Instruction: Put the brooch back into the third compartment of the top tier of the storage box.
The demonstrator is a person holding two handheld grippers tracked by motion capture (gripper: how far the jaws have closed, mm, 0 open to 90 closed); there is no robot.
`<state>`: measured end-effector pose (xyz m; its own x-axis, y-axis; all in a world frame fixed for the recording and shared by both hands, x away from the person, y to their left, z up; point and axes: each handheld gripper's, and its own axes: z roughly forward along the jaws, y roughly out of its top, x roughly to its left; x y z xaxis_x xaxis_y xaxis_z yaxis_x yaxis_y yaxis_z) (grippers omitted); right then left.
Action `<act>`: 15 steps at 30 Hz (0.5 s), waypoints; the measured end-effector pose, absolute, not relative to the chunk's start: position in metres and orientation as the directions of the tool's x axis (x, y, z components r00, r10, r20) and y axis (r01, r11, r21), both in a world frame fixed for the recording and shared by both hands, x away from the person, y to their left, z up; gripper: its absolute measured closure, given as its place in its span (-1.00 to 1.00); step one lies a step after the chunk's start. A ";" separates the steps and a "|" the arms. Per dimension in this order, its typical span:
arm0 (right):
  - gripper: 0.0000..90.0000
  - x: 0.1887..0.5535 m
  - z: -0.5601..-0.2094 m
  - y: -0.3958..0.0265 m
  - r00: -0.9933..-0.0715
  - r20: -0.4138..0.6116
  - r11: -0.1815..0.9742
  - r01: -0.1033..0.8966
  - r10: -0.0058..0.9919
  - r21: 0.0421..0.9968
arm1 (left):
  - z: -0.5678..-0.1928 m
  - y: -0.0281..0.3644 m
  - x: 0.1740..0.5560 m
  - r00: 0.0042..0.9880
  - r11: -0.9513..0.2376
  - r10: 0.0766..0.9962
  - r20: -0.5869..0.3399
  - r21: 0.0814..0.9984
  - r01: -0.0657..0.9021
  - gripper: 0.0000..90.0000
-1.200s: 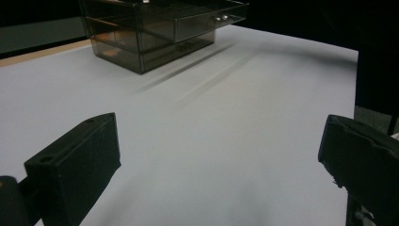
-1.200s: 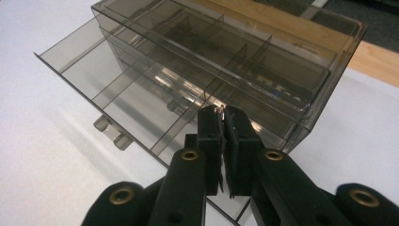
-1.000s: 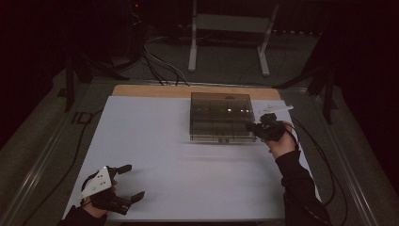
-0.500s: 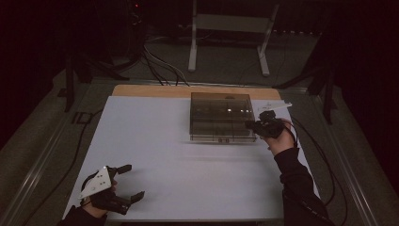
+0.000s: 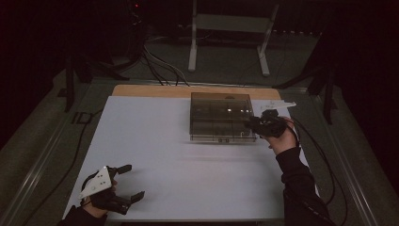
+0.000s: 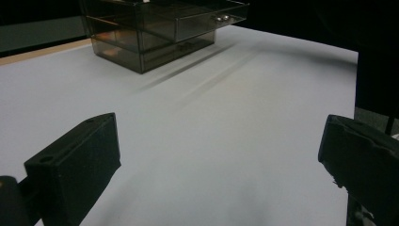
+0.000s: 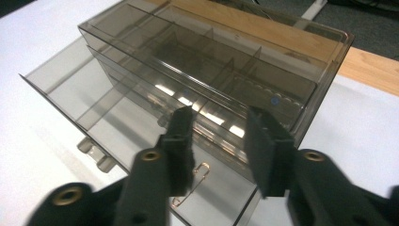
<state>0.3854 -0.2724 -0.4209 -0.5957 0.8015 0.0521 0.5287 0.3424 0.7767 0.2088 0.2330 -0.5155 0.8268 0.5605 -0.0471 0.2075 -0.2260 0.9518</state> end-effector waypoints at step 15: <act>-0.58 0.375 -0.405 -0.257 -0.645 0.114 0.285 0.480 0.755 0.830 | -0.515 0.232 0.209 0.829 -0.226 0.557 -0.048 0.952 0.207 -0.99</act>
<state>0.3746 -0.2569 -0.4051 -0.6453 0.7554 0.1138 0.4799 0.2850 0.8297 0.2095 0.2324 -0.5154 0.8292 0.5569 -0.0481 0.2068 -0.2256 0.9520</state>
